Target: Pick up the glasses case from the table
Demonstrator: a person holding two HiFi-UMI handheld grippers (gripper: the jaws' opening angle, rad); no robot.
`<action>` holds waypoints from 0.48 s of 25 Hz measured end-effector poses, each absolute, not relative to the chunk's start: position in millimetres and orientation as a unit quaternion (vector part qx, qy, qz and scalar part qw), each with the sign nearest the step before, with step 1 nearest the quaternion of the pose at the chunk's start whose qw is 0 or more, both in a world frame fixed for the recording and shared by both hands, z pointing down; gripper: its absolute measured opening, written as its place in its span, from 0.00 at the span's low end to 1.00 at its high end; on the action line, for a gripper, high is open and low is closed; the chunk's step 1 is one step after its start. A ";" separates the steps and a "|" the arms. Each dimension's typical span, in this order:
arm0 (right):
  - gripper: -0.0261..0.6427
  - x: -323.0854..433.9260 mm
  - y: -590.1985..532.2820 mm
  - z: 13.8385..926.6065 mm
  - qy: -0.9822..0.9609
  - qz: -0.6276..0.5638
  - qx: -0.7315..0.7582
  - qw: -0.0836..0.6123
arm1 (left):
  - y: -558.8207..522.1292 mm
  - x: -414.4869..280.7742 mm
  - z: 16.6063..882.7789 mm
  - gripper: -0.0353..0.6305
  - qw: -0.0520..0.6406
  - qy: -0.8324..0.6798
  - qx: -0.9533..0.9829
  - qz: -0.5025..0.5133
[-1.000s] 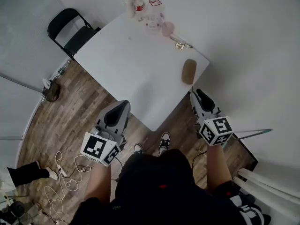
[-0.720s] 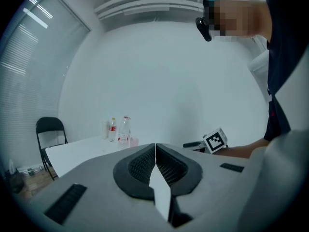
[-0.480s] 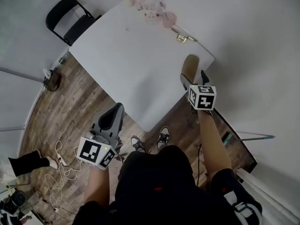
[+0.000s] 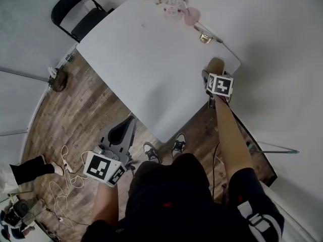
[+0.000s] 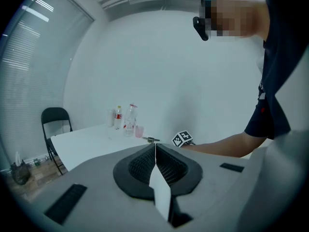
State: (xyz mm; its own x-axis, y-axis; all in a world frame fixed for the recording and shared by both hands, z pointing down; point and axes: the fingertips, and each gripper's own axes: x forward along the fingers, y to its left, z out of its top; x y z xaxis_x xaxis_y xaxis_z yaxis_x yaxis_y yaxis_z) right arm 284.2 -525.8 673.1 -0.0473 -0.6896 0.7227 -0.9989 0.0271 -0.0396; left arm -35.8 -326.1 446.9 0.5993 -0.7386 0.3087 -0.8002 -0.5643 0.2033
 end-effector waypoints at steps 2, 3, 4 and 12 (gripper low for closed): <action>0.67 286.9 -525.4 683.7 -0.645 0.315 0.643 0.266 | -328.1 -38.4 448.7 0.09 0.167 -0.438 0.879 0.094; 0.67 287.3 -525.8 689.5 -0.636 0.327 0.646 0.266 | -330.0 -39.5 449.4 0.09 0.168 -0.438 0.878 0.093; 0.67 287.2 -527.0 695.0 -0.629 0.337 0.648 0.267 | -332.1 -40.3 450.1 0.09 0.169 -0.438 0.878 0.092; 0.67 284.5 -528.7 710.1 -0.608 0.337 0.653 0.303 | -333.6 -53.3 454.2 0.09 0.176 -0.441 0.875 0.087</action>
State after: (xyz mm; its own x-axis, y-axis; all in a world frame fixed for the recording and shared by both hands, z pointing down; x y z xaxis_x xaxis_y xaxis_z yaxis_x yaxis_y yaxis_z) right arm 284.5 -528.7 710.1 0.0349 -0.5890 0.8074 -0.9968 -0.0785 -0.0142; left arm -53.3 -333.6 454.2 0.5951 -0.7420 0.3087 -0.8036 -0.5482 0.2315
